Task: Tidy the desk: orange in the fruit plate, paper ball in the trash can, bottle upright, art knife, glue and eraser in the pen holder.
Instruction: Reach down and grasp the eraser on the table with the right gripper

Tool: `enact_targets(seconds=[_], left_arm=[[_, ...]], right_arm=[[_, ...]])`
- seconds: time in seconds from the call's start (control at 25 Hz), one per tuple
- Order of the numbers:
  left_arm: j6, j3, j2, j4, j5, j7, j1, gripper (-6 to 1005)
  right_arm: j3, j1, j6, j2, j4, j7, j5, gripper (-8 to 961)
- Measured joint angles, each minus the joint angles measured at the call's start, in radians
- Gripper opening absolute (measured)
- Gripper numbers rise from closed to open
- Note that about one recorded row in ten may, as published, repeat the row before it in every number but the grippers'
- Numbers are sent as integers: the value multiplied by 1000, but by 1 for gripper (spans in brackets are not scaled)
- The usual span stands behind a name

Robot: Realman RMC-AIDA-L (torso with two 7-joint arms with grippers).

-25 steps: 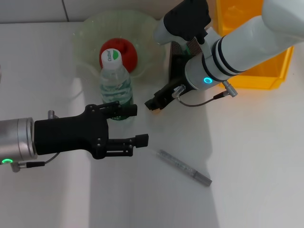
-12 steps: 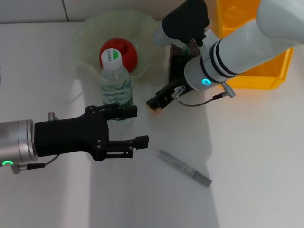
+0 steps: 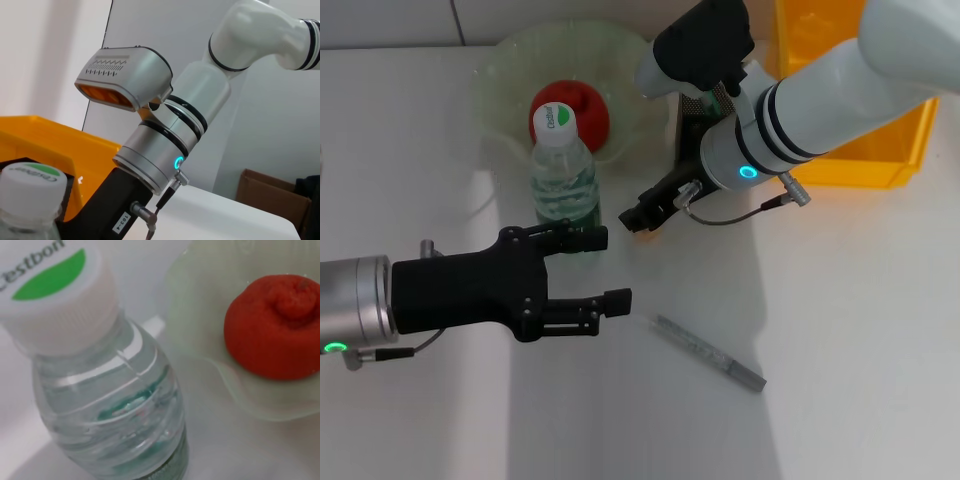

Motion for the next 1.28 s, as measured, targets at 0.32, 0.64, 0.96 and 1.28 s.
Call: enact_targets(seconds=[0.32,0.64,0.96,1.28], left_arm=[[0,0,0,0,0,0,4,846],[0,0,0,0,0,3,3,845],[0,0,0,0,0,3,6,845],[0,0,0,0,0,6,8,845]], right_arm=[[-32,6,4,0,3,23,-4,370],[-41,1,8,0,-10,36,-9,373],[-39,-1,2,0,-16,37,-11,377],[-40,0,0,-1,-18,37,-12,389]])
